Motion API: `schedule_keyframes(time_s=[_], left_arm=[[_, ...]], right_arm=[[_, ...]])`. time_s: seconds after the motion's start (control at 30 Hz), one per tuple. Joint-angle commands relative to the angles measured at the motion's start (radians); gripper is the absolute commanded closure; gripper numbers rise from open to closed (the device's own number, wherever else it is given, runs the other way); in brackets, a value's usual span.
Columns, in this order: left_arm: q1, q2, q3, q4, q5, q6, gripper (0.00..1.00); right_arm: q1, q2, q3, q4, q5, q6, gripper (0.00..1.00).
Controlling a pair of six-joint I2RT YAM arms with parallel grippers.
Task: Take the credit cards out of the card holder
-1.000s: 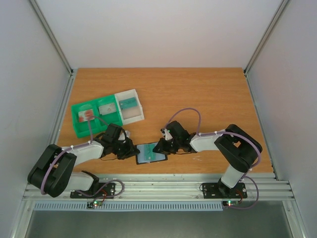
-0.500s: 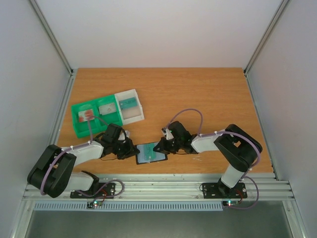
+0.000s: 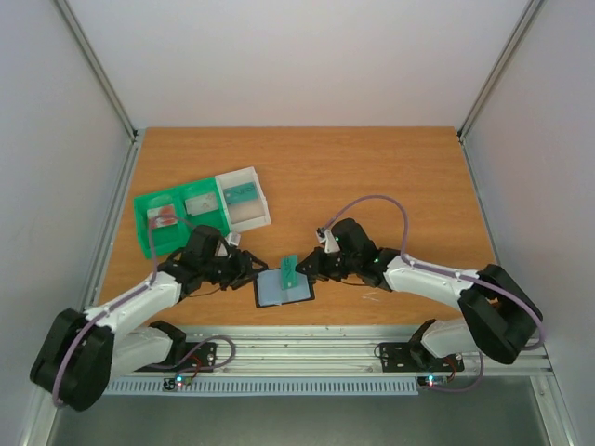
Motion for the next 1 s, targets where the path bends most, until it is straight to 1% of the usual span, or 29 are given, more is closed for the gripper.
schedule_keyframes(time_s=[0.0,0.1,0.17,0.27,0.53,0.63,0.7,0.83,0.97], left_arm=[[-0.005,-0.118,0.044,0.047,0.048,-0.078,0.49],[-0.005,-0.169,0.032,0.120,0.077,-0.128,0.46],[-0.005,-0.197,0.029,0.143,0.082,-0.161,0.45],[-0.005,-0.223,0.026,0.181,0.088,-0.178,0.45],[-0.005,-0.205,0.001,0.312,0.126,-0.235,0.52],[-0.005,-0.193,-0.031,0.413,0.136,-0.277,0.58],[-0.005,-0.186,-0.040,0.439,0.138,-0.296,0.64],[-0.005,-0.185,-0.047,0.455,0.138,-0.303,0.82],[-0.005,-0.188,-0.053,0.473,0.140,-0.310,0.95]], right_arm=[[-0.002,-0.076,0.035,-0.028,-0.010,0.054,0.99],[0.004,-0.107,0.018,0.056,-0.048,0.113,0.99],[0.010,-0.121,0.014,0.110,-0.069,0.148,0.99],[0.023,-0.141,0.015,0.148,-0.078,0.173,0.99],[0.036,-0.151,-0.003,0.245,-0.108,0.216,0.99],[0.037,-0.145,-0.008,0.257,-0.112,0.219,0.99],[0.040,-0.143,-0.012,0.260,-0.112,0.222,0.99],[0.044,-0.137,-0.012,0.262,-0.114,0.220,0.99],[0.043,-0.138,-0.013,0.257,-0.118,0.212,0.99]])
